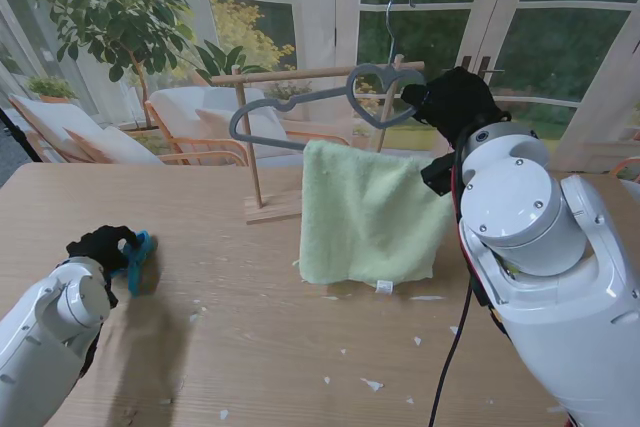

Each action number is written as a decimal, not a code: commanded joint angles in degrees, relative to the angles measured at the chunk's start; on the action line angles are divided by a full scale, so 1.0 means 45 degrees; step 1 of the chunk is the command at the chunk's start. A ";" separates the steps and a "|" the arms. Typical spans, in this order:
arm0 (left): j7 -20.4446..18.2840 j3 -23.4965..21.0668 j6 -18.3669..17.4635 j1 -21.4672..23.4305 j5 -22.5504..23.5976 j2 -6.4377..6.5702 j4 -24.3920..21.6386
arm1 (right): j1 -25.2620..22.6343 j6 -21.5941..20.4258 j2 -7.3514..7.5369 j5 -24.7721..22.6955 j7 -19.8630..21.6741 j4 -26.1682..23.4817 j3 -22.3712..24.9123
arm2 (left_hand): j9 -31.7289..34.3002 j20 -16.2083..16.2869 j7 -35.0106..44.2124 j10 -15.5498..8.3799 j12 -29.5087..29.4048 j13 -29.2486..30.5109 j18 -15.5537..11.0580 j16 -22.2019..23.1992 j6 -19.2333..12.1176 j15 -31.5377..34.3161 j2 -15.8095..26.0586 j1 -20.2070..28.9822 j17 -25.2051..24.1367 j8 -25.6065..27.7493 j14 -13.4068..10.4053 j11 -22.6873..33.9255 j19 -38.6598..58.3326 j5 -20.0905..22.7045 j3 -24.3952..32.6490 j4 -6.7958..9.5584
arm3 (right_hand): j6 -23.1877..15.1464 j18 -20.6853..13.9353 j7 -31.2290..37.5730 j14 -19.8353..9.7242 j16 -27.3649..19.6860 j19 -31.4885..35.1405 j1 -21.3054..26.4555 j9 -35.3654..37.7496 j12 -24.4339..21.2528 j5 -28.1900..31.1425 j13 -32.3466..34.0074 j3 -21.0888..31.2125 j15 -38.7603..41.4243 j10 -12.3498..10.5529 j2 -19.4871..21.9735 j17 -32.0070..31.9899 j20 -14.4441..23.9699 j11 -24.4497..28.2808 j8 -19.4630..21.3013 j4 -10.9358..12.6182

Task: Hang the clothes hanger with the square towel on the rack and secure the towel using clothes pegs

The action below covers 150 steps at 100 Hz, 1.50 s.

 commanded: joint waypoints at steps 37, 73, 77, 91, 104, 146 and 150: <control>-0.2919 -0.0428 0.3469 0.1462 0.0709 0.0334 -0.3163 | -0.0351 -0.0216 -0.0116 0.0301 0.0057 -0.0203 0.0252 | -0.0889 -0.0164 -0.7133 0.1084 -0.1641 -0.0793 0.0158 -0.1451 0.4114 -0.2256 0.0273 -0.5036 -0.0411 -0.2829 0.0405 -0.3257 -0.3171 -0.2750 -0.2075 -0.0210 | 0.0690 -0.3632 0.0432 -0.1034 0.0876 0.2654 0.0378 0.1179 0.0133 0.0827 0.0036 0.0405 0.1843 0.0782 0.0687 0.1324 1.3612 0.1599 0.0372 0.0578; -0.2791 0.0074 0.4259 0.1235 0.0586 0.0377 -0.2128 | -0.0571 -0.0334 -0.0098 0.0427 0.0095 -0.0317 0.0500 | -0.1341 0.0151 -0.9137 0.1098 -0.2321 -0.1045 -0.0074 -0.2171 0.4694 -0.2996 -0.0644 -0.7290 -0.0416 -0.4826 0.0076 -0.4509 -0.4405 -0.2704 -0.0492 -0.0841 | 0.0707 -0.3606 0.0426 -0.1009 0.0870 0.2654 0.0397 0.1179 0.0133 0.0826 0.0035 0.0417 0.1846 0.0782 0.0687 0.1321 1.3610 0.1599 0.0373 0.0589; -0.2765 0.0150 0.4216 0.1195 0.0540 0.0376 -0.2010 | -0.0568 -0.0329 -0.0096 0.0431 0.0099 -0.0320 0.0491 | -0.1333 0.0152 -0.9099 0.1099 -0.2255 -0.1005 -0.0041 -0.2173 0.4696 -0.2980 -0.0665 -0.7251 -0.0377 -0.4797 0.0066 -0.4456 -0.4394 -0.2697 -0.0430 -0.0851 | 0.0693 -0.3600 0.0426 -0.1005 0.0869 0.2654 0.0393 0.1179 0.0133 0.0824 0.0034 0.0415 0.1846 0.0782 0.0702 0.1320 1.3609 0.1599 0.0376 0.0588; -0.2378 0.0279 0.3800 0.1155 0.0361 0.0301 -0.1690 | -0.0522 -0.0322 -0.0085 0.0429 0.0140 -0.0303 0.0471 | -0.1065 0.0175 -0.8816 0.0896 -0.1688 -0.0863 0.0059 -0.2069 0.4366 -0.2905 -0.0710 -0.5970 -0.0237 -0.3655 -0.0051 -0.4311 -0.4341 -0.2751 -0.0869 -0.0688 | 0.0693 -0.3596 0.0428 -0.1010 0.0868 0.2654 0.0393 0.1179 0.0133 0.0824 0.0035 0.0404 0.1847 0.0782 0.0701 0.1320 1.3609 0.1599 0.0380 0.0587; -0.2275 0.0227 0.3330 0.1235 0.0538 0.0294 -0.1636 | -0.0478 -0.0302 -0.0080 0.0404 0.0156 -0.0293 0.0452 | -0.0898 0.0267 -0.8200 0.0104 -0.1294 -0.0805 0.0030 -0.1933 0.2977 -0.2883 -0.0534 -0.4627 -0.0173 -0.2001 -0.0237 -0.4145 -0.4284 -0.2699 -0.0582 -0.0138 | 0.0685 -0.3593 0.0426 -0.1013 0.0867 0.2654 0.0388 0.1179 0.0133 0.0824 0.0035 0.0407 0.1846 0.0782 0.0701 0.1320 1.3609 0.1599 0.0382 0.0592; -0.3069 -0.0724 0.1043 0.1512 0.0704 0.0461 -0.1687 | -0.0437 -0.0198 -0.0082 0.0392 0.0163 -0.0243 0.0378 | -0.1173 0.0049 -0.8682 -0.1377 -0.1947 -0.0933 -0.0807 -0.2796 -0.0284 -0.3139 -0.1128 -0.3728 -0.0466 -0.2606 -0.0884 -0.4523 -0.4436 -0.2827 -0.0409 -0.0095 | 0.0688 -0.3588 0.0427 -0.1006 0.0864 0.2654 0.0391 0.1179 0.0133 0.0826 0.0034 0.0410 0.1847 0.0782 0.0711 0.1320 1.3608 0.1599 0.0388 0.0598; -0.3069 -0.0846 0.0929 0.1581 0.0666 0.0456 -0.1769 | -0.0434 -0.0188 -0.0080 0.0388 0.0168 -0.0246 0.0379 | -0.1176 0.0012 -0.9025 -0.1302 -0.2247 -0.0935 -0.0771 -0.2931 -0.0077 -0.3137 -0.1399 -0.4079 -0.0491 -0.2889 -0.0852 -0.4585 -0.4452 -0.2795 -0.0431 -0.0310 | 0.0693 -0.3583 0.0427 -0.1003 0.0864 0.2654 0.0401 0.1179 0.0133 0.0827 0.0034 0.0416 0.1847 0.0782 0.0713 0.1319 1.3608 0.1599 0.0388 0.0600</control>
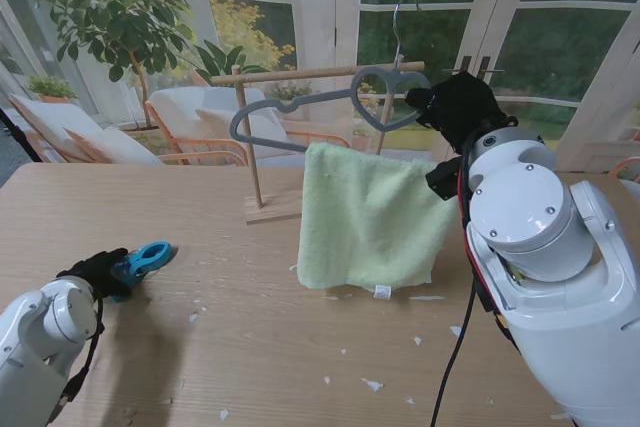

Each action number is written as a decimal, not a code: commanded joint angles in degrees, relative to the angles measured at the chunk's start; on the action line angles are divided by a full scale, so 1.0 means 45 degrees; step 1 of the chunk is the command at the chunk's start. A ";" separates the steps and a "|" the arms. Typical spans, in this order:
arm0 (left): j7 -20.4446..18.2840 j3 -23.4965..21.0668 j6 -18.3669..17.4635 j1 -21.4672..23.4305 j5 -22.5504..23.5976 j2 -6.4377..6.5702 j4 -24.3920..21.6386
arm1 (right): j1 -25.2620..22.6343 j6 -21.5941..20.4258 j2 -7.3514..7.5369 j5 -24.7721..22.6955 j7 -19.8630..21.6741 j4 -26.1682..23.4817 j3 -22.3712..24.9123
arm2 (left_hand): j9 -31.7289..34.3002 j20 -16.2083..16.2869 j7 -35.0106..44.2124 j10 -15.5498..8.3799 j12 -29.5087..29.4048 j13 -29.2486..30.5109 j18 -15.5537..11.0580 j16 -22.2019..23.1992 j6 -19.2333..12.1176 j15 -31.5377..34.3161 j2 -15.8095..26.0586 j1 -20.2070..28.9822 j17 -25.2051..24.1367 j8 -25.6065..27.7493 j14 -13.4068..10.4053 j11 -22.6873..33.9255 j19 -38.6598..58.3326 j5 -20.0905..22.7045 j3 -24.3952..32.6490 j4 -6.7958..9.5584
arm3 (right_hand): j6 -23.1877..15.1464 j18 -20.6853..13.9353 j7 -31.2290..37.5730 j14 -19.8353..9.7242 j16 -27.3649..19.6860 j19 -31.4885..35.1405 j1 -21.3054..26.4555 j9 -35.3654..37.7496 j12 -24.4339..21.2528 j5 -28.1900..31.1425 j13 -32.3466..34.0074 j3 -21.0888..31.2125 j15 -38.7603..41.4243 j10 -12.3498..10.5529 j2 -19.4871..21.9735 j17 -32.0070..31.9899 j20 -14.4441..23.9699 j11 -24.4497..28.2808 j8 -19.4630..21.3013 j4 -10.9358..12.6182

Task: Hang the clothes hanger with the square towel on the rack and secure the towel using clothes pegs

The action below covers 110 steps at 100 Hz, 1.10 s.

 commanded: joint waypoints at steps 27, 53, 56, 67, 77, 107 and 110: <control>-0.0125 -0.0766 -0.0519 0.0638 0.0290 0.0034 -0.0699 | -0.0044 0.0064 -0.0082 0.0069 0.0193 -0.0072 0.0027 | -0.0286 -0.0454 -0.0714 0.0027 -0.0552 -0.0278 -0.0121 -0.0870 0.1597 -0.0326 -0.1337 -0.2804 -0.0202 -0.1905 -0.0333 -0.0213 -0.0522 -0.0337 0.1027 -0.0884 | 0.0697 -0.3537 0.0419 -0.0962 0.0857 0.2654 0.0434 0.1179 0.0133 0.0823 0.0032 0.0374 0.1847 0.0782 0.0765 0.1313 1.3606 0.1598 0.0385 0.0584; 0.0032 -0.0903 -0.0481 0.0835 0.0114 0.0013 -0.0378 | -0.0031 0.0078 -0.0079 0.0109 0.0214 -0.0050 0.0016 | -0.0255 -0.0457 -0.0206 -0.0337 -0.0074 -0.0261 -0.0173 -0.1078 0.1980 -0.0348 -0.1370 -0.2568 -0.0204 -0.0014 -0.0409 -0.0108 -0.0466 -0.0418 0.1109 -0.0895 | 0.0701 -0.3516 0.0410 -0.0958 0.0853 0.2654 0.0431 0.1179 0.0130 0.0824 0.0032 0.0373 0.1850 0.0785 0.0755 0.1312 1.3604 0.1592 0.0384 0.0586; 0.0068 -0.0898 -0.0459 0.0838 0.0100 0.0009 -0.0335 | -0.0018 0.0081 -0.0078 0.0112 0.0219 -0.0042 0.0008 | -0.0256 -0.0439 -0.0221 -0.0340 -0.0051 -0.0261 -0.0177 -0.1067 0.2015 -0.0338 -0.1363 -0.2530 -0.0204 0.0027 -0.0420 -0.0101 -0.0448 -0.0418 0.1095 -0.0890 | 0.0701 -0.3515 0.0409 -0.0961 0.0853 0.2654 0.0433 0.1179 0.0130 0.0824 0.0032 0.0381 0.1850 0.0785 0.0756 0.1312 1.3604 0.1592 0.0385 0.0588; 0.0358 -0.0873 -0.0458 0.0827 -0.0048 -0.0039 -0.0167 | 0.0040 0.0080 -0.0071 0.0116 0.0251 -0.0004 -0.0020 | -0.0264 -0.0230 -0.0236 -0.0396 0.0247 -0.0276 -0.0175 -0.0872 0.2055 -0.0244 -0.1301 -0.2290 -0.0253 0.0347 -0.0455 -0.0004 -0.0298 -0.0415 0.0979 -0.0829 | 0.0701 -0.3514 0.0409 -0.0962 0.0853 0.2654 0.0429 0.1179 0.0130 0.0824 0.0032 0.0376 0.1851 0.0785 0.0771 0.1312 1.3604 0.1592 0.0386 0.0587; 0.0410 -0.0819 -0.0463 0.0813 -0.0007 -0.0040 -0.0082 | 0.0089 0.0091 -0.0068 0.0136 0.0276 0.0026 -0.0052 | -0.0252 -0.0043 -0.0170 -0.0411 0.0528 -0.0278 -0.0155 -0.0683 0.2080 -0.0212 -0.1090 -0.2016 -0.0246 0.0733 -0.0444 0.0044 -0.0213 -0.0422 0.0772 -0.0749 | 0.0701 -0.3514 0.0409 -0.0953 0.0854 0.2654 0.0429 0.1179 0.0130 0.0824 0.0031 0.0368 0.1852 0.0785 0.0774 0.1312 1.3604 0.1592 0.0386 0.0585; 0.1143 -0.0650 -0.0438 0.0760 -0.0263 -0.0165 0.0265 | 0.0126 0.0117 -0.0064 0.0136 0.0298 0.0069 -0.0106 | -0.0197 0.0466 0.0764 -0.0547 0.2771 -0.0332 0.0036 0.0638 0.2090 0.0041 -0.0833 -0.1338 0.0137 0.3996 -0.0484 0.0719 -0.0051 -0.0701 0.0757 -0.0537 | 0.0712 -0.3499 0.0394 -0.0946 0.0849 0.2654 0.0445 0.1179 0.0130 0.0821 0.0031 0.0353 0.1851 0.0785 0.0777 0.1311 1.3602 0.1592 0.0384 0.0581; 0.1290 -0.0631 -0.0463 0.0749 -0.0289 -0.0187 0.0325 | 0.0129 0.0123 -0.0064 0.0137 0.0299 0.0072 -0.0111 | -0.0105 0.0520 0.0942 -0.0579 0.2876 -0.0328 0.0065 0.0837 0.2044 0.0093 -0.0823 -0.1279 0.0211 0.4600 -0.0489 0.0950 -0.0016 -0.0753 0.0796 -0.0518 | 0.0712 -0.3498 0.0394 -0.0945 0.0849 0.2654 0.0435 0.1179 0.0130 0.0822 0.0031 0.0347 0.1851 0.0785 0.0783 0.1311 1.3602 0.1592 0.0384 0.0579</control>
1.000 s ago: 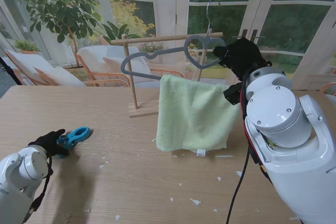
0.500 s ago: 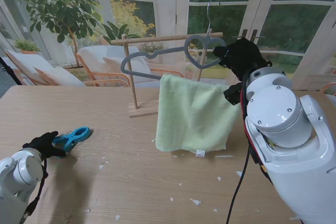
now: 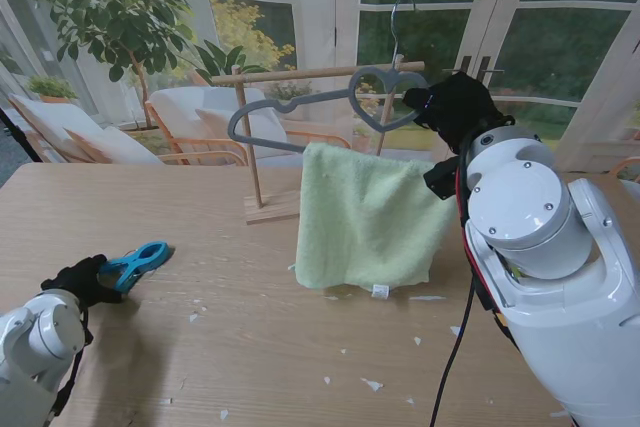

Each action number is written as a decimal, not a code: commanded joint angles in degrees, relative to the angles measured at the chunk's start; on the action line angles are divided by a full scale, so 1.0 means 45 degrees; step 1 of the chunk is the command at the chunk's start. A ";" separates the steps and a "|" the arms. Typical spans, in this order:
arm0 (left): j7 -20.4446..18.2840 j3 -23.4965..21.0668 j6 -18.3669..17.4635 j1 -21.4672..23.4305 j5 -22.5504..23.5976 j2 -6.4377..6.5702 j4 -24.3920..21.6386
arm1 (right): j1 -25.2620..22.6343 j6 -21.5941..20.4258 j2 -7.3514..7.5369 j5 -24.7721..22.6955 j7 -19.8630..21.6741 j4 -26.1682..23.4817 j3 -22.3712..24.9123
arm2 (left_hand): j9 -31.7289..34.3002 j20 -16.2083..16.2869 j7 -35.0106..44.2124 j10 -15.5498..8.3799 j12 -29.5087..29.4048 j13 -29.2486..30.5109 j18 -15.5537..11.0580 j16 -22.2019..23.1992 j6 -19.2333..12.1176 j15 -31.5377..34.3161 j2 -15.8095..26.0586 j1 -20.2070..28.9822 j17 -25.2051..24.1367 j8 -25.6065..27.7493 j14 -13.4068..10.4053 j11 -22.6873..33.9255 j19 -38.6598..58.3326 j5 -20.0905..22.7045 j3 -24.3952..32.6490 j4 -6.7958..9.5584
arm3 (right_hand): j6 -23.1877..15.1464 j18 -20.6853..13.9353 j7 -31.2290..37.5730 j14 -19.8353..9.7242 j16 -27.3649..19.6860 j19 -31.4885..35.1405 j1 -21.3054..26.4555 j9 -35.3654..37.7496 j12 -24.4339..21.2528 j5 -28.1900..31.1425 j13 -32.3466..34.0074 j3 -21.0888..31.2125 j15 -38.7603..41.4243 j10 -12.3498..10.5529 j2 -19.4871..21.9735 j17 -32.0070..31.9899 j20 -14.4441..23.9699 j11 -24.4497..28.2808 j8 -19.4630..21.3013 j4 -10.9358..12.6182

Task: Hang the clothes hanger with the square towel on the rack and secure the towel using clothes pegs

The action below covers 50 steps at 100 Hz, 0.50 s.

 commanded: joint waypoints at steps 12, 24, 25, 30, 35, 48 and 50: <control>0.0518 0.0141 -0.0185 -0.0075 -0.0180 -0.0193 0.0390 | 0.0011 0.0080 -0.0080 0.0025 0.0176 -0.0024 -0.0054 | 0.0425 0.0709 0.1495 -0.0346 0.0729 0.0105 0.0247 0.1119 0.0102 0.0664 0.0210 0.0910 0.0492 0.4296 -0.0172 0.2209 0.0361 -0.0574 0.0356 0.0143 | 0.0692 -0.3496 0.0387 -0.0950 0.0846 0.2653 0.0436 0.1179 0.0128 0.0817 0.0031 0.0429 0.1851 0.0788 0.0639 0.1311 1.3602 0.1588 0.0384 0.0583; 0.0659 0.0181 -0.0446 -0.0233 -0.0247 -0.0202 0.0682 | 0.0037 0.0085 -0.0087 0.0034 0.0162 -0.0004 -0.0073 | 0.0743 0.1064 0.2930 -0.0053 0.0704 0.0732 0.0279 0.1625 0.0347 0.1602 0.0466 0.1529 0.1057 0.4764 -0.0264 0.4283 0.0807 -0.0292 0.0635 0.0334 | 0.0700 -0.3495 0.0373 -0.0954 0.0844 0.2653 0.0428 0.1179 0.0128 0.0812 0.0032 0.0416 0.1850 0.0788 0.0655 0.1311 1.3601 0.1587 0.0388 0.0579; 0.0680 0.0183 -0.0478 -0.0249 -0.0253 -0.0204 0.0713 | 0.0039 0.0084 -0.0087 0.0034 0.0161 -0.0002 -0.0073 | 0.0735 0.1073 0.3152 -0.0021 0.0676 0.0782 0.0255 0.1661 0.0382 0.1727 0.0483 0.1572 0.1111 0.4681 -0.0293 0.4523 0.0871 -0.0294 0.0639 0.0343 | 0.0699 -0.3495 0.0374 -0.0955 0.0844 0.2653 0.0432 0.1179 0.0128 0.0812 0.0032 0.0419 0.1850 0.0788 0.0657 0.1311 1.3601 0.1587 0.0389 0.0580; 0.0810 0.0197 -0.0594 -0.0317 -0.0310 -0.0222 0.0845 | 0.0044 0.0082 -0.0089 0.0039 0.0157 0.0006 -0.0075 | 0.0753 0.0997 0.4467 0.0130 0.0476 0.0998 0.0164 0.1732 0.0503 0.2372 0.0525 0.1900 0.1253 0.3883 -0.0341 0.5617 0.1340 -0.0201 0.0778 0.0393 | 0.0703 -0.3495 0.0373 -0.0957 0.0844 0.2653 0.0434 0.1179 0.0128 0.0813 0.0032 0.0418 0.1849 0.0788 0.0650 0.1311 1.3601 0.1587 0.0393 0.0580; 0.0949 0.0219 -0.0700 -0.0397 -0.0366 -0.0241 0.0992 | 0.0045 0.0085 -0.0090 0.0045 0.0155 0.0008 -0.0076 | 0.0879 0.0732 0.5755 0.0255 0.0436 0.1139 0.0054 0.1764 0.0624 0.3106 0.0651 0.2211 0.1232 0.3151 -0.0299 0.6441 0.2050 -0.0116 0.0795 0.0436 | 0.0695 -0.3494 0.0372 -0.0955 0.0842 0.2653 0.0438 0.1179 0.0128 0.0810 0.0032 0.0416 0.1848 0.0788 0.0655 0.1311 1.3601 0.1587 0.0396 0.0579; 0.1411 0.0253 -0.0926 -0.0545 -0.0478 -0.0310 0.1286 | 0.0034 0.0096 -0.0091 0.0054 0.0153 0.0004 -0.0066 | 0.2045 -0.0895 0.9333 0.0669 0.0548 0.1714 -0.0067 0.1860 0.0942 0.4998 0.0801 0.2924 0.0595 0.2172 0.0094 0.7266 0.5826 -0.0162 0.0854 0.0469 | 0.0687 -0.3489 0.0362 -0.0953 0.0837 0.2653 0.0441 0.1179 0.0126 0.0810 0.0032 0.0411 0.1846 0.0790 0.0649 0.1310 1.3597 0.1582 0.0406 0.0578; 0.1487 0.0250 -0.0959 -0.0556 -0.0490 -0.0322 0.1312 | 0.0032 0.0098 -0.0093 0.0058 0.0150 0.0003 -0.0064 | 0.2237 -0.1049 0.9626 0.0736 0.0565 0.1831 -0.0050 0.1874 0.0984 0.5149 0.0813 0.2989 0.0560 0.2204 0.0166 0.7321 0.6185 -0.0084 0.0869 0.0472 | 0.0692 -0.3489 0.0360 -0.0950 0.0837 0.2653 0.0441 0.1179 0.0126 0.0810 0.0032 0.0411 0.1846 0.0790 0.0648 0.1310 1.3596 0.1582 0.0406 0.0578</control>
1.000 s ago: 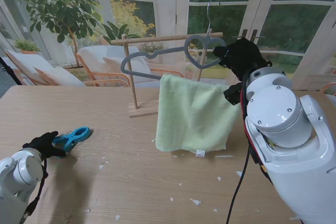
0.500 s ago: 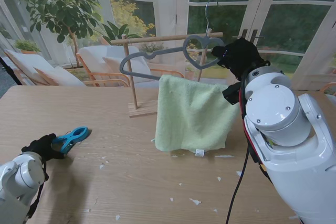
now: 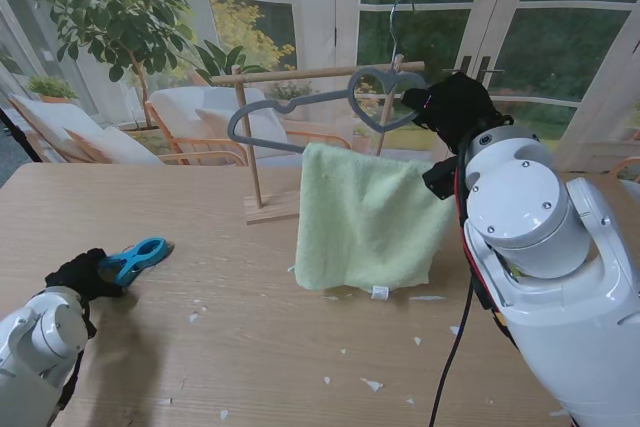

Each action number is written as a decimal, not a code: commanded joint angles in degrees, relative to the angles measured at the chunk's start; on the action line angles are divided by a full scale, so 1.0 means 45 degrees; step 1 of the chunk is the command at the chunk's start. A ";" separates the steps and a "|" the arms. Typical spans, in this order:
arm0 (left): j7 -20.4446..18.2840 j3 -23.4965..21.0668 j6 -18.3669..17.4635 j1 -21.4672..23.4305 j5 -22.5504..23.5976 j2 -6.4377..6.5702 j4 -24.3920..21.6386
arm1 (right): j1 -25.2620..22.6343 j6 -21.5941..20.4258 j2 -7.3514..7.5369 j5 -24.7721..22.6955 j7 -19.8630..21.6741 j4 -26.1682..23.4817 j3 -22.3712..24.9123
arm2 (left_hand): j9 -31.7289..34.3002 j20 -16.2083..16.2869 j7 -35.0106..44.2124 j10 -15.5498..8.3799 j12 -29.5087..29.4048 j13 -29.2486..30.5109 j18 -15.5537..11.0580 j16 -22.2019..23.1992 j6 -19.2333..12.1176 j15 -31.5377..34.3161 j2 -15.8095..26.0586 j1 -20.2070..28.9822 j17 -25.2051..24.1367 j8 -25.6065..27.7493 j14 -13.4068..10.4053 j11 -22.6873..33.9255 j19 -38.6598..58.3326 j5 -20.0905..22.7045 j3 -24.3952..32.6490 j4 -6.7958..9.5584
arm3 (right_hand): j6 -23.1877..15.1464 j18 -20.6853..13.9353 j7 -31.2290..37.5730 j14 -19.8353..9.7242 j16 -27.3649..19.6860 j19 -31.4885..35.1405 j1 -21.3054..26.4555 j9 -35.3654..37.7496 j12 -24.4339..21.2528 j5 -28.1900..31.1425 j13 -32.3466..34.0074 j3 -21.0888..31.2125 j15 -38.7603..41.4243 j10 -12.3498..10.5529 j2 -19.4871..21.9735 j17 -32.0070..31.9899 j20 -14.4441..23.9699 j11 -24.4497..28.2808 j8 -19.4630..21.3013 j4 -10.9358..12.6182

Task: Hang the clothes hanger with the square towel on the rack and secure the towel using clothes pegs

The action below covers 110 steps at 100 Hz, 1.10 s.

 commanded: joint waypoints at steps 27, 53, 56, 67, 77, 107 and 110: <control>0.0367 -0.0248 -0.0592 0.0188 -0.0322 -0.0257 -0.0093 | -0.0044 0.0063 -0.0080 0.0038 0.0197 -0.0048 0.0009 | 0.3373 -0.1937 0.4454 0.0360 0.0393 0.2122 -0.0048 0.0354 0.0672 0.2501 0.1347 0.2465 -0.0076 0.0103 0.0954 0.2356 0.3753 0.2276 0.1447 0.0521 | 0.0701 -0.3485 0.0355 -0.0955 0.0831 0.2653 0.0445 0.1179 0.0125 0.0813 0.0032 0.0420 0.1847 0.0790 0.0650 0.1310 1.3594 0.1581 0.0419 0.0581; -0.0241 -0.0981 -0.1599 0.1083 -0.0739 -0.0252 -0.1950 | -0.0040 0.0078 -0.0054 0.0011 0.0269 -0.0052 0.0026 | 0.3495 -0.2234 0.4354 0.0509 0.0305 0.2131 0.0069 0.0263 0.0754 0.2511 0.1305 0.2541 -0.0094 -0.0033 0.1135 0.2195 0.3971 0.2472 0.1451 0.0526 | 0.0686 -0.3479 0.0346 -0.0960 0.0825 0.2653 0.0440 0.1179 0.0125 0.0811 0.0033 0.0402 0.1844 0.0790 0.0672 0.1310 1.3589 0.1581 0.0428 0.0579; -0.0340 -0.1060 -0.1723 0.1192 -0.0774 -0.0246 -0.2203 | -0.0039 0.0083 -0.0051 0.0000 0.0276 -0.0053 0.0027 | 0.3496 -0.2265 0.4341 0.0523 0.0293 0.2133 0.0072 0.0253 0.0758 0.2505 0.1300 0.2564 -0.0097 -0.0047 0.1157 0.2169 0.3987 0.2478 0.1445 0.0528 | 0.0686 -0.3478 0.0346 -0.0963 0.0824 0.2653 0.0442 0.1179 0.0125 0.0811 0.0033 0.0400 0.1844 0.0790 0.0667 0.1310 1.3585 0.1581 0.0429 0.0580; -0.0753 -0.1319 -0.2143 0.1591 -0.0932 -0.0218 -0.3235 | -0.0043 0.0088 -0.0052 -0.0026 0.0269 -0.0042 0.0025 | 0.3514 -0.2367 0.4304 0.0573 0.0271 0.2147 0.0074 0.0229 0.0772 0.2493 0.1314 0.2639 -0.0108 -0.0092 0.1200 0.2123 0.4041 0.2496 0.1410 0.0533 | 0.0686 -0.3475 0.0344 -0.0959 0.0822 0.2653 0.0447 0.1179 0.0125 0.0812 0.0033 0.0400 0.1844 0.0790 0.0669 0.1311 1.3573 0.1581 0.0432 0.0584; -0.1210 -0.1431 -0.2323 0.1869 -0.1333 -0.0200 -0.4201 | -0.0010 0.0090 -0.0069 -0.0083 0.0217 0.0034 -0.0033 | 0.3631 -0.2475 0.4158 0.0631 0.0228 0.2216 0.0149 0.0210 0.0820 0.2470 0.1309 0.2672 -0.0131 -0.0200 0.1268 0.2029 0.4039 0.2640 0.1363 0.0546 | 0.0686 -0.3474 0.0343 -0.0958 0.0820 0.2653 0.0454 0.1179 0.0125 0.0812 0.0033 0.0402 0.1844 0.0790 0.0662 0.1310 1.3569 0.1581 0.0435 0.0587; -0.2222 -0.1326 -0.2654 0.2296 -0.2013 -0.0112 -0.6761 | 0.0376 0.0035 -0.0207 -0.0601 -0.0230 0.0700 -0.0702 | 0.3861 -0.2534 0.4022 0.0776 0.0227 0.2386 0.0224 0.0248 0.0892 0.2478 0.1303 0.2795 -0.0029 -0.0287 0.1410 0.1935 0.4158 0.2886 0.1314 0.0584 | 0.0702 -0.3475 0.0338 -0.0953 0.0817 0.2653 0.0437 0.1179 0.0120 0.0814 0.0032 0.0416 0.1847 0.0794 0.0654 0.1310 1.3560 0.1568 0.0443 0.0590; -0.2272 -0.1311 -0.2701 0.2325 -0.2001 -0.0105 -0.6989 | 0.0432 0.0043 -0.0221 -0.0682 -0.0272 0.0791 -0.0795 | 0.3858 -0.2534 0.4019 0.0776 0.0229 0.2393 0.0226 0.0248 0.0896 0.2473 0.1308 0.2801 -0.0001 -0.0287 0.1422 0.1927 0.4174 0.2896 0.1318 0.0590 | 0.0684 -0.3475 0.0341 -0.0958 0.0817 0.2653 0.0434 0.1179 0.0120 0.0813 0.0032 0.0419 0.1847 0.0794 0.0657 0.1310 1.3560 0.1568 0.0445 0.0591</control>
